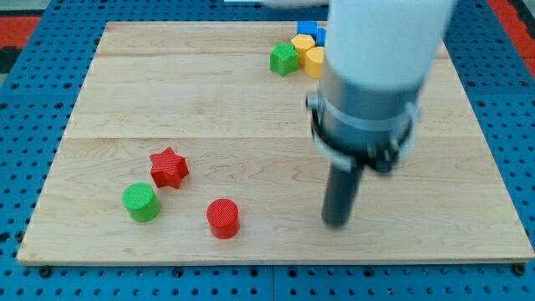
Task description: Slide the red circle to the group of blocks
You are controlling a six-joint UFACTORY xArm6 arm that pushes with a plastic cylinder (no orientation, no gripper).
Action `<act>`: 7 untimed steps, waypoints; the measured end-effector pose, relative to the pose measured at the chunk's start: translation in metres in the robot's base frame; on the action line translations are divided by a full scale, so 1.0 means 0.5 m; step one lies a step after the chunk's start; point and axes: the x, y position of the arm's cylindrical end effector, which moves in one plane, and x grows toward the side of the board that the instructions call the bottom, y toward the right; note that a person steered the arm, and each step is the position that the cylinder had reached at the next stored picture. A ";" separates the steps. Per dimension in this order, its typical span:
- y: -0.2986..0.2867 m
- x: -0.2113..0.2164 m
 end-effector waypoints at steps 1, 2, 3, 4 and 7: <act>-0.088 0.031; -0.220 -0.036; -0.228 -0.018; -0.327 -0.045; -0.350 -0.162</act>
